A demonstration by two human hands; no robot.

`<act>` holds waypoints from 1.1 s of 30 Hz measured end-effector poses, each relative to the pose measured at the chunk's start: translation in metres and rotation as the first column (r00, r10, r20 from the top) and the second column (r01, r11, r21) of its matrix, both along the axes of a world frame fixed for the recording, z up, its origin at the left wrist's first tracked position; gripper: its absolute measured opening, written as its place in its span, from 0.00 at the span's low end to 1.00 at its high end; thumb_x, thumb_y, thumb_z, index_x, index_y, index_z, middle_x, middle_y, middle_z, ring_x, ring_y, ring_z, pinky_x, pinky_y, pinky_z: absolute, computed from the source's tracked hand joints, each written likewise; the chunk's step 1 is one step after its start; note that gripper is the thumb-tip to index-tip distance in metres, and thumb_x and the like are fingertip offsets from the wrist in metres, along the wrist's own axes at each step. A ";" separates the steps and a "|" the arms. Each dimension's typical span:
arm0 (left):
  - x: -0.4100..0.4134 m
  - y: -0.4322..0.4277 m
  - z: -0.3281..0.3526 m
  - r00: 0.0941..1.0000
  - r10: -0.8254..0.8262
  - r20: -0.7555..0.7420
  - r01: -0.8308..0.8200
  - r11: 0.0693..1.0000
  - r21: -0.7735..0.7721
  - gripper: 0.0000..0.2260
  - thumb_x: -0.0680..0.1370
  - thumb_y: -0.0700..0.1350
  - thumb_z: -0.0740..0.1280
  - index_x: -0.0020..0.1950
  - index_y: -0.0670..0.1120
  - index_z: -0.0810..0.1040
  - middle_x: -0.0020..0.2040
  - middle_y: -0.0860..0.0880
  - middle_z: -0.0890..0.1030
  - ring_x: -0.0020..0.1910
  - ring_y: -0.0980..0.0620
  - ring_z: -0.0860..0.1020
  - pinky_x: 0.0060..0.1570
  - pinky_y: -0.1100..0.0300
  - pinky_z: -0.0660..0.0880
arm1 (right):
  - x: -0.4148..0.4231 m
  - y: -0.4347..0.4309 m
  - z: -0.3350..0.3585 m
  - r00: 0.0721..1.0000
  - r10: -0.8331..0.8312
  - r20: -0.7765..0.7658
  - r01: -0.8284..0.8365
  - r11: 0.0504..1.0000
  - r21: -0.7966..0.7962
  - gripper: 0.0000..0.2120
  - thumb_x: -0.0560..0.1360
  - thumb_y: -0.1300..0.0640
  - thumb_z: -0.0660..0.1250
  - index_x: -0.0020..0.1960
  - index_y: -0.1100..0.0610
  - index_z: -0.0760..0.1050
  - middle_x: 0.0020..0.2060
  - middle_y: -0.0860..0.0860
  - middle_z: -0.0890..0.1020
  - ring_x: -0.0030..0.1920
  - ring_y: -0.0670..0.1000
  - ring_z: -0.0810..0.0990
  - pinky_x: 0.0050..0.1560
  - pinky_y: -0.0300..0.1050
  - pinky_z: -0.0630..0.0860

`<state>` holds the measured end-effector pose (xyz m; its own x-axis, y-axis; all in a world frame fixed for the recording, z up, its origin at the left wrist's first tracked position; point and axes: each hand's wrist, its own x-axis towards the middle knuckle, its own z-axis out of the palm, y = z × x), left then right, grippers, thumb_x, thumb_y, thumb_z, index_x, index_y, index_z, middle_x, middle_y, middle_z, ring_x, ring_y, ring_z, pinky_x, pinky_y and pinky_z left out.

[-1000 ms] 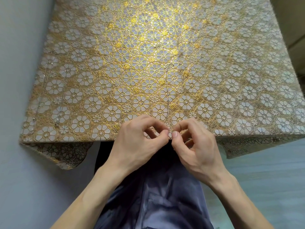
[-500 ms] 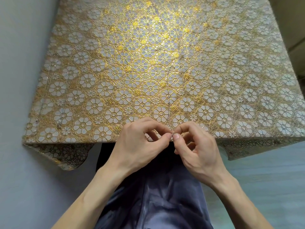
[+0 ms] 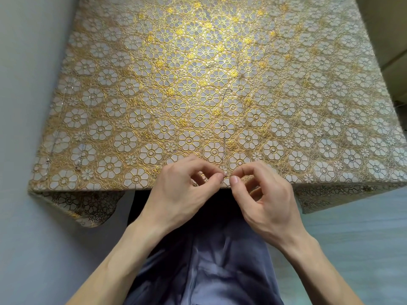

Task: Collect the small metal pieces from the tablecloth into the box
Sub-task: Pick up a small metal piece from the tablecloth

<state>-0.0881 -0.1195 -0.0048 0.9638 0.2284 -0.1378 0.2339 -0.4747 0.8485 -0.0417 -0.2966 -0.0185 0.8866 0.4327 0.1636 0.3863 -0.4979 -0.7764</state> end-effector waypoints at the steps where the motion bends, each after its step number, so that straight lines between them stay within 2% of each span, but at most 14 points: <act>1: 0.000 0.000 0.000 1.000 -0.002 -0.005 0.002 1.000 -0.002 0.02 0.74 0.51 0.74 0.42 0.58 0.84 0.43 0.62 0.82 0.40 0.60 0.80 0.38 0.70 0.73 | -0.001 0.000 0.000 1.000 0.002 0.025 -0.002 1.000 -0.009 0.03 0.77 0.52 0.68 0.47 0.52 0.78 0.43 0.40 0.79 0.35 0.42 0.79 0.34 0.36 0.75; 8: -0.001 -0.001 -0.001 1.000 -0.011 -0.013 0.011 1.000 0.004 0.01 0.75 0.50 0.75 0.44 0.57 0.85 0.40 0.60 0.82 0.39 0.61 0.80 0.37 0.73 0.71 | -0.004 0.001 -0.001 0.997 -0.026 0.074 0.030 0.998 -0.058 0.03 0.76 0.52 0.71 0.47 0.51 0.82 0.45 0.41 0.82 0.33 0.44 0.79 0.33 0.45 0.78; 14: -0.001 -0.005 -0.001 1.000 -0.009 0.005 0.009 1.000 0.025 0.02 0.75 0.50 0.75 0.43 0.57 0.85 0.39 0.61 0.82 0.39 0.61 0.80 0.37 0.74 0.70 | -0.004 0.003 -0.002 0.997 -0.050 0.061 0.056 0.994 -0.097 0.06 0.76 0.48 0.67 0.46 0.49 0.79 0.41 0.41 0.80 0.33 0.43 0.78 0.32 0.50 0.79; 20: -0.001 -0.006 -0.006 1.000 -0.008 0.009 0.008 0.998 0.069 0.01 0.75 0.51 0.75 0.44 0.56 0.85 0.40 0.62 0.82 0.38 0.62 0.80 0.38 0.70 0.73 | -0.005 0.006 -0.005 0.998 -0.057 0.017 0.058 0.990 -0.130 0.07 0.75 0.45 0.63 0.45 0.47 0.75 0.40 0.41 0.78 0.35 0.43 0.79 0.34 0.53 0.79; 22: -0.001 -0.007 -0.006 1.000 -0.011 0.023 0.010 0.997 0.078 0.02 0.75 0.52 0.75 0.44 0.56 0.85 0.41 0.61 0.81 0.38 0.62 0.80 0.38 0.71 0.72 | -0.005 0.007 -0.004 0.997 -0.061 -0.040 0.056 0.992 -0.110 0.07 0.75 0.44 0.63 0.44 0.47 0.74 0.40 0.40 0.78 0.36 0.44 0.79 0.36 0.51 0.79; 25: -0.001 -0.008 -0.005 0.999 -0.004 0.039 0.001 0.997 0.080 0.03 0.73 0.54 0.72 0.42 0.57 0.84 0.41 0.60 0.82 0.38 0.63 0.80 0.37 0.71 0.73 | -0.004 0.006 -0.003 0.983 -0.078 -0.168 0.072 0.996 -0.046 0.07 0.74 0.47 0.66 0.43 0.49 0.76 0.37 0.41 0.80 0.36 0.46 0.80 0.36 0.40 0.76; 26: -0.001 -0.008 -0.005 0.999 -0.001 0.040 -0.002 0.997 0.077 0.03 0.73 0.54 0.71 0.42 0.57 0.84 0.41 0.60 0.82 0.37 0.63 0.80 0.37 0.70 0.73 | -0.004 0.006 -0.003 0.972 -0.081 -0.219 0.078 0.997 -0.023 0.06 0.74 0.48 0.67 0.42 0.49 0.76 0.36 0.42 0.80 0.36 0.46 0.81 0.36 0.40 0.75; 30: -0.001 -0.009 -0.006 0.999 -0.017 0.050 0.011 0.994 0.112 0.08 0.72 0.58 0.68 0.42 0.56 0.83 0.42 0.60 0.82 0.37 0.61 0.80 0.40 0.58 0.78 | -0.003 0.005 -0.001 0.919 -0.052 -0.391 0.070 0.997 0.033 0.06 0.77 0.50 0.69 0.42 0.50 0.76 0.32 0.46 0.82 0.31 0.46 0.80 0.36 0.49 0.78; 33: -0.001 -0.009 -0.006 0.998 -0.034 0.062 0.022 0.983 0.183 0.11 0.73 0.60 0.65 0.43 0.55 0.82 0.43 0.60 0.81 0.37 0.62 0.79 0.38 0.55 0.78 | -0.002 0.003 -0.001 0.880 -0.017 -0.475 0.051 0.997 0.059 0.07 0.79 0.55 0.68 0.42 0.50 0.75 0.28 0.48 0.81 0.30 0.45 0.80 0.37 0.54 0.79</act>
